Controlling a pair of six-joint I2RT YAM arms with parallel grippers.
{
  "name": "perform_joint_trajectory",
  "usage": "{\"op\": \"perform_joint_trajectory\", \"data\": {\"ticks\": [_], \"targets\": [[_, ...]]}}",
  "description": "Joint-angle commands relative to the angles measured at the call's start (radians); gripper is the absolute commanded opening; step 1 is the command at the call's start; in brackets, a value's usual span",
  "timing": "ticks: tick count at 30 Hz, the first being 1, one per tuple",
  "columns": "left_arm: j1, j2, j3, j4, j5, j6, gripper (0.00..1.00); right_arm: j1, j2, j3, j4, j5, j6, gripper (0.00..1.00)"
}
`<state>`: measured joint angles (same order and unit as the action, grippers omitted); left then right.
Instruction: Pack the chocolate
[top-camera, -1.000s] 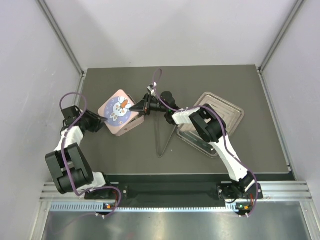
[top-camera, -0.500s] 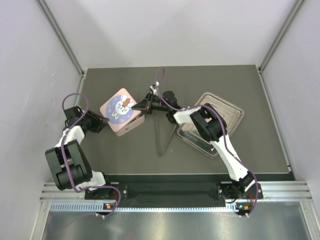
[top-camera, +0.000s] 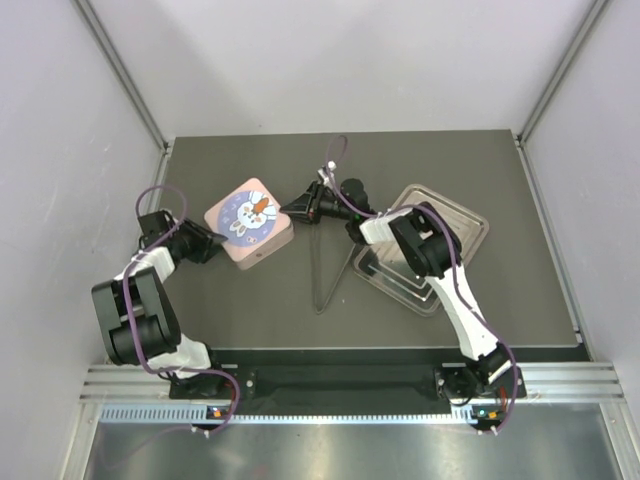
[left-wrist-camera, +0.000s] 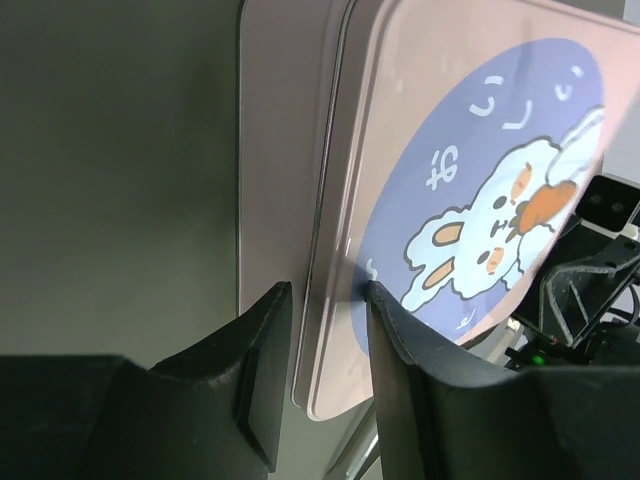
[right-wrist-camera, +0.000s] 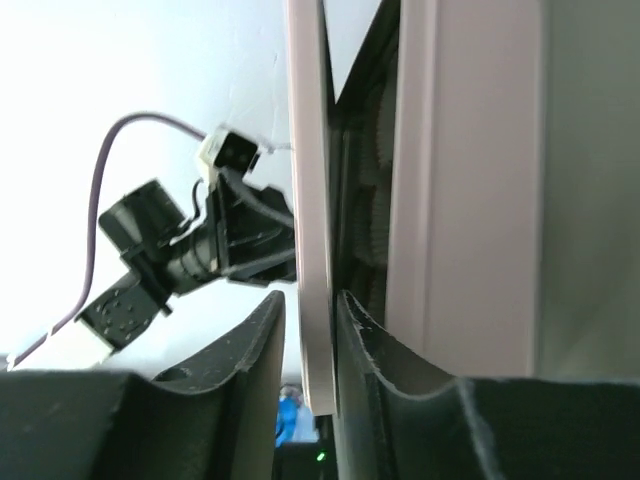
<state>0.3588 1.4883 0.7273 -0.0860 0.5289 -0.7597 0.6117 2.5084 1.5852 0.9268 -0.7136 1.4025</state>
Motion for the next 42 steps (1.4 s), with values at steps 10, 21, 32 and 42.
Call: {"op": "perform_joint_trajectory", "data": {"ticks": [10,21,32,42], "targets": [[-0.037,0.04,0.058,0.012,-0.043,0.019,0.4,-0.092,-0.167,-0.044,-0.163,0.032,-0.264,0.33],[-0.038,-0.042,0.178,-0.133,-0.096,0.048,0.47,-0.067,-0.335,0.027,-0.634,0.219,-0.678,0.23],[-0.063,0.024,0.27,0.054,-0.052,-0.044,0.41,0.036,-0.254,0.166,-0.629,0.143,-0.685,0.0],[-0.146,0.343,0.339,0.229,0.002,-0.084,0.34,0.072,-0.039,0.266,-0.568,0.147,-0.596,0.0]]}}
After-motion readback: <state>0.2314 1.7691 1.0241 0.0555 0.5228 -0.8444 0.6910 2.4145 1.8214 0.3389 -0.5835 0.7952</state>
